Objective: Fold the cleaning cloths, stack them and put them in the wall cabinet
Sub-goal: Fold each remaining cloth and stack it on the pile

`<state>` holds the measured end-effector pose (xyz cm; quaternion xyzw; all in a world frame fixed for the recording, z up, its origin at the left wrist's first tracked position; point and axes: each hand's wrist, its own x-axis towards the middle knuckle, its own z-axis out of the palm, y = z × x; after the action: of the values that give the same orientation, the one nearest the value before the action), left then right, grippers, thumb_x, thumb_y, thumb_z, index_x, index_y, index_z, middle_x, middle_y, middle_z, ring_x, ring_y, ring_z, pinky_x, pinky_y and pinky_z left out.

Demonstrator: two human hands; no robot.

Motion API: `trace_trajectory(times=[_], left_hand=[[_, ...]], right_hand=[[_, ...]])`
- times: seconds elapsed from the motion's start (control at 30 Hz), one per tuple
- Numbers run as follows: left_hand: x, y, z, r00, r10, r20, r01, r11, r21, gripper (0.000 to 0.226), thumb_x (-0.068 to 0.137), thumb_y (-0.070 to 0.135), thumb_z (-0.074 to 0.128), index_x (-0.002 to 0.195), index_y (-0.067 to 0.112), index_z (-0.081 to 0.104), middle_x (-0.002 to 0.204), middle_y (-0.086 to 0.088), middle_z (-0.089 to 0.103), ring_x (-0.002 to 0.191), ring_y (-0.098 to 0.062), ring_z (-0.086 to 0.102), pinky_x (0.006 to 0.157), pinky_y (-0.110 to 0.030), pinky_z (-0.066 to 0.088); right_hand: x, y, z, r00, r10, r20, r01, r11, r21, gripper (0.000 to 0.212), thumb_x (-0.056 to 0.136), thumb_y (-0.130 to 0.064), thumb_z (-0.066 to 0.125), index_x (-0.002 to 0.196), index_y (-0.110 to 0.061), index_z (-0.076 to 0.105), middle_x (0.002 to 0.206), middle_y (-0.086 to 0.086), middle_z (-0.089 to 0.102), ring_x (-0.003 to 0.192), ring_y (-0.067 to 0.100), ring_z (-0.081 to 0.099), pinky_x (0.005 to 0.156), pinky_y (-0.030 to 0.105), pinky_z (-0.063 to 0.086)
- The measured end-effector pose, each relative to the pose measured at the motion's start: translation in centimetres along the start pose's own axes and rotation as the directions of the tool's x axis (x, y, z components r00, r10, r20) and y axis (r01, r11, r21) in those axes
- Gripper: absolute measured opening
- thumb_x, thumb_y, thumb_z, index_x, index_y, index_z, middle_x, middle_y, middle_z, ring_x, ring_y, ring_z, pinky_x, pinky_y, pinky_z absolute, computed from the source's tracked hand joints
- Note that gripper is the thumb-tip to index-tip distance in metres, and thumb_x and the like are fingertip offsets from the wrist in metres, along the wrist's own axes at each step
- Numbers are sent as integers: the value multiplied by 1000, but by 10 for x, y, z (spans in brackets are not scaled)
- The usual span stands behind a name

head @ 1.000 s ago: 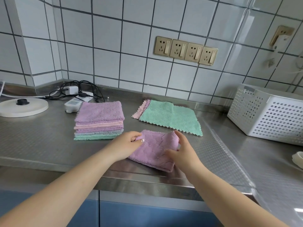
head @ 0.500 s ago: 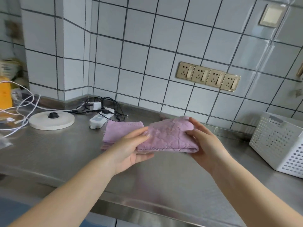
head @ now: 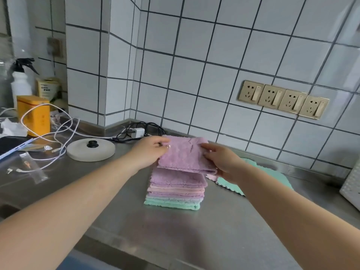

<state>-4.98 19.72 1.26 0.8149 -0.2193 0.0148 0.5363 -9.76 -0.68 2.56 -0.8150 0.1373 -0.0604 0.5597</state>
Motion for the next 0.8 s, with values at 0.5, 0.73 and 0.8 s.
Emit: trace_trajectory(times=[0.5, 0.73, 0.8], left_hand=[[8, -51, 10, 996, -35, 85, 29, 996, 79, 35, 91, 18, 58, 126, 20, 57, 132, -5, 56, 103, -5, 51, 85, -18, 38], [12, -26, 6, 987, 159, 9, -150, 908, 392, 44, 96, 40, 40, 135, 22, 47, 135, 6, 44, 128, -12, 39, 102, -27, 30], [17, -16, 20, 969, 212, 123, -245, 805, 541, 45, 98, 32, 36, 141, 17, 39, 146, -2, 41, 134, -18, 37, 111, -32, 28]], right_hand=[[20, 31, 13, 995, -82, 62, 102, 876, -471, 39, 97, -21, 42, 133, -32, 51, 115, 1, 58, 64, 8, 50, 55, 16, 42], [32, 23, 13, 941, -338, 6, 233, 635, -736, 41, 98, -20, 35, 137, -24, 47, 147, 7, 35, 132, 22, 39, 104, 30, 32], [37, 20, 23, 939, -341, 49, 265, 623, -736, 42, 98, -18, 34, 138, -20, 46, 151, 7, 32, 139, 22, 30, 112, 30, 24]])
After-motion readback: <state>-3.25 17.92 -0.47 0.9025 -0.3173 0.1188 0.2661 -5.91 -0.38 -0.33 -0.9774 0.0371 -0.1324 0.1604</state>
